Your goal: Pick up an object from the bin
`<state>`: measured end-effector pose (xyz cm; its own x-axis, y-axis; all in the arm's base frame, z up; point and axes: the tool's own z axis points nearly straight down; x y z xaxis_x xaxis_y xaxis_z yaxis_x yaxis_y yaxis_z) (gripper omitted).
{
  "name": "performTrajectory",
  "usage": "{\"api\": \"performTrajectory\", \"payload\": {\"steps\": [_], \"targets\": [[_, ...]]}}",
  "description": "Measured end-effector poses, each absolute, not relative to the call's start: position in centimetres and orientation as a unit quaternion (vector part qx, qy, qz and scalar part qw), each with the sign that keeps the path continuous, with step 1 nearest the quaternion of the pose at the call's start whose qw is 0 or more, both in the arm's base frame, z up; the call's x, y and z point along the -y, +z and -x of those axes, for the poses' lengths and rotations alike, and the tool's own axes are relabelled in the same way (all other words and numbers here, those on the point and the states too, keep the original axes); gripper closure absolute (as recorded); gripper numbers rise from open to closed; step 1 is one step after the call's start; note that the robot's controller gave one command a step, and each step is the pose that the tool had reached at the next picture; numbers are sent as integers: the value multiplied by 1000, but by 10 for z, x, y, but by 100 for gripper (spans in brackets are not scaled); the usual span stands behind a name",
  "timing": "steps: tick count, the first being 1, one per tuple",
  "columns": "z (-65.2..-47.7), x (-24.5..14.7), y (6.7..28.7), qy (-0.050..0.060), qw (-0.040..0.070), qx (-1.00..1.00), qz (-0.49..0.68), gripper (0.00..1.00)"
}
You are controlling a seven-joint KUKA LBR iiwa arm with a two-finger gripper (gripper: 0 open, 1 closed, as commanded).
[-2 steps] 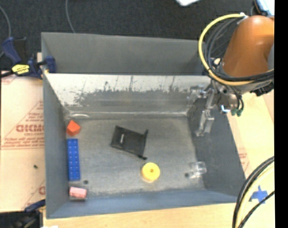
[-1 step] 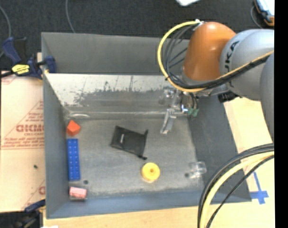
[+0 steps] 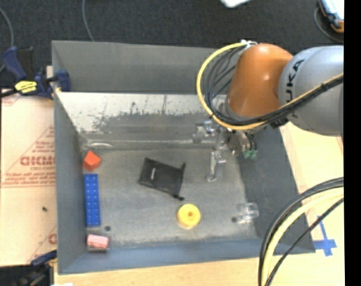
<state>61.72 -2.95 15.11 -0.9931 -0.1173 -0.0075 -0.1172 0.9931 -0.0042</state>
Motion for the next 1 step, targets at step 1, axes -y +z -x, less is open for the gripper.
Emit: {"api": "performTrajectory", "payload": {"steps": [1], "targets": [[-616,29,149,-2,4,-998,59,0]]}}
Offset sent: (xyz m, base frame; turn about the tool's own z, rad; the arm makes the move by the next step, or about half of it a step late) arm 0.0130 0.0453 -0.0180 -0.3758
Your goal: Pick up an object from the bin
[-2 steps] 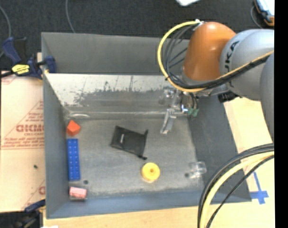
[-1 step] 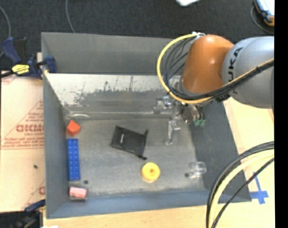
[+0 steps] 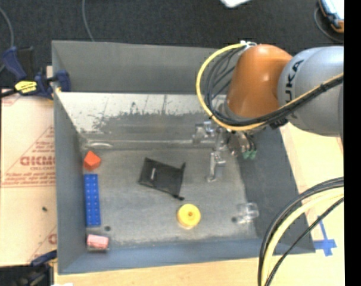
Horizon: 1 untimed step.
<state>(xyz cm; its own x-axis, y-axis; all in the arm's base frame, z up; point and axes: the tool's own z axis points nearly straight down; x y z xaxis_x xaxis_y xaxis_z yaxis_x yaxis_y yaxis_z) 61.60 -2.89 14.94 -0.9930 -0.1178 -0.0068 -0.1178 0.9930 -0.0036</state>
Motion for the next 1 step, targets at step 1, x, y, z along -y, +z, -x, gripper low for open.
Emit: {"api": "performTrajectory", "payload": {"steps": [1], "targets": [[-631,-14,134,-3,7,-970,244,0]]}}
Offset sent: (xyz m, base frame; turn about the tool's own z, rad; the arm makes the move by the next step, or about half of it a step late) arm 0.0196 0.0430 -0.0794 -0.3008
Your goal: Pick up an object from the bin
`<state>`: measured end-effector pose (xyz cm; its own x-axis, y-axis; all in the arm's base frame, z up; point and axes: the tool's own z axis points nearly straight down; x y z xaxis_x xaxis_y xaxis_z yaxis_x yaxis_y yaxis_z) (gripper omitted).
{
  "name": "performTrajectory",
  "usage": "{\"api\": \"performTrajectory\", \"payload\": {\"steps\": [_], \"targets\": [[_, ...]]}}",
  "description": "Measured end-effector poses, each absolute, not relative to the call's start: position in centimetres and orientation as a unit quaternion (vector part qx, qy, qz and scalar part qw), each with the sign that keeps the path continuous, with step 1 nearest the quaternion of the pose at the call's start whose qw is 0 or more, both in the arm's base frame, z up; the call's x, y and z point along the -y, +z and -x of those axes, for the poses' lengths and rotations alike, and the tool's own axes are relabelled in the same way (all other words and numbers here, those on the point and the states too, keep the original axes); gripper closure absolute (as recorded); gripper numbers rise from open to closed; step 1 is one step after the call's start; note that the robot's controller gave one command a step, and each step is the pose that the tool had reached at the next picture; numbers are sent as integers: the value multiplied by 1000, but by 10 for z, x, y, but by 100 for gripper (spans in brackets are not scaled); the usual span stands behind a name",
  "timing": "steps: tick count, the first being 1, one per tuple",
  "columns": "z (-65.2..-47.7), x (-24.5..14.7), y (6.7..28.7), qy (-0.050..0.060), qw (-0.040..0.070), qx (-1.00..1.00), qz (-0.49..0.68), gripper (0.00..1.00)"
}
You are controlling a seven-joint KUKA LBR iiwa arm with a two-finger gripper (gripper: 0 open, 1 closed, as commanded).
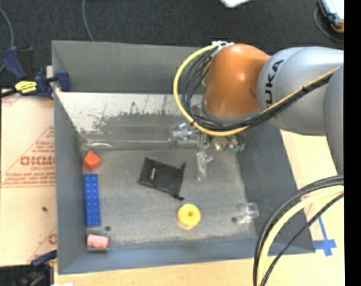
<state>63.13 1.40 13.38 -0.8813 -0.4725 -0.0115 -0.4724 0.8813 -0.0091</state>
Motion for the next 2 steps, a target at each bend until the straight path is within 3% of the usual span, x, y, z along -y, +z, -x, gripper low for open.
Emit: {"api": "performTrajectory", "payload": {"steps": [1,2], "targets": [[-636,-13,68,-1,4,-978,207,0],[-642,-24,72,-5,11,-931,366,100]]}}
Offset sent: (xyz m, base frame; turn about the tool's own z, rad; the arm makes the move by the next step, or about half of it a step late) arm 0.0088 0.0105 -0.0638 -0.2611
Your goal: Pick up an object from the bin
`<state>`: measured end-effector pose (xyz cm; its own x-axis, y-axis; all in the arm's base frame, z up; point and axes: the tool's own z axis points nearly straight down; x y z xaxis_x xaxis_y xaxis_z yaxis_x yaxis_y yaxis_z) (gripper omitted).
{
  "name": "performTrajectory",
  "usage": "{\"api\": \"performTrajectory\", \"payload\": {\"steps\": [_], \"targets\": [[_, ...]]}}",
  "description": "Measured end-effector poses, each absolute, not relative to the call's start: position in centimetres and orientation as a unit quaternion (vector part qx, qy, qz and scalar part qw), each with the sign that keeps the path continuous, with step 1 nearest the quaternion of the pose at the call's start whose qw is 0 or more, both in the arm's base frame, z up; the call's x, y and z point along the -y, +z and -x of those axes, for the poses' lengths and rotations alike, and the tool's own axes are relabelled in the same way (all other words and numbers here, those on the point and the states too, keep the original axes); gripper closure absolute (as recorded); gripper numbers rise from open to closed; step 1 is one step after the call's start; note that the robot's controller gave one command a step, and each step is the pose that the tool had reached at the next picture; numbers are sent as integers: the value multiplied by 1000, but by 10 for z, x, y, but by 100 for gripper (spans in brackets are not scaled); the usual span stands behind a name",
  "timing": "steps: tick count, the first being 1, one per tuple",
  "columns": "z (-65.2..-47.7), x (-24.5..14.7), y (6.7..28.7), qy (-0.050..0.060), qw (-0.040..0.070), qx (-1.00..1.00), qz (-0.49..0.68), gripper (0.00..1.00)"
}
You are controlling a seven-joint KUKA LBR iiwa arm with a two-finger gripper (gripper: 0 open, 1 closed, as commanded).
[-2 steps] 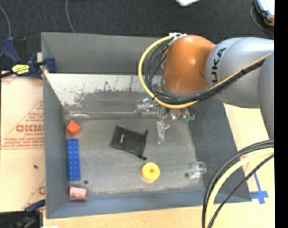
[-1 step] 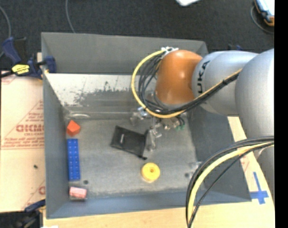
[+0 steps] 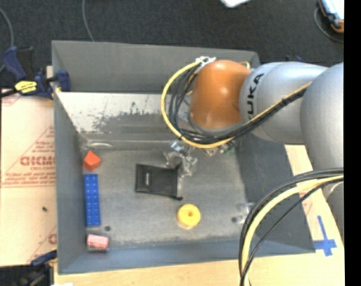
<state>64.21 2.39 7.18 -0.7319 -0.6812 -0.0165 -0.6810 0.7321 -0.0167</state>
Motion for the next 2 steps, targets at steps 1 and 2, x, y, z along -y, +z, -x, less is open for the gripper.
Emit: {"api": "performTrajectory", "payload": {"steps": [1,2], "targets": [[-642,-24,72,-4,11,-931,365,100],[-653,-18,79,-6,17,-927,376,100]]}}
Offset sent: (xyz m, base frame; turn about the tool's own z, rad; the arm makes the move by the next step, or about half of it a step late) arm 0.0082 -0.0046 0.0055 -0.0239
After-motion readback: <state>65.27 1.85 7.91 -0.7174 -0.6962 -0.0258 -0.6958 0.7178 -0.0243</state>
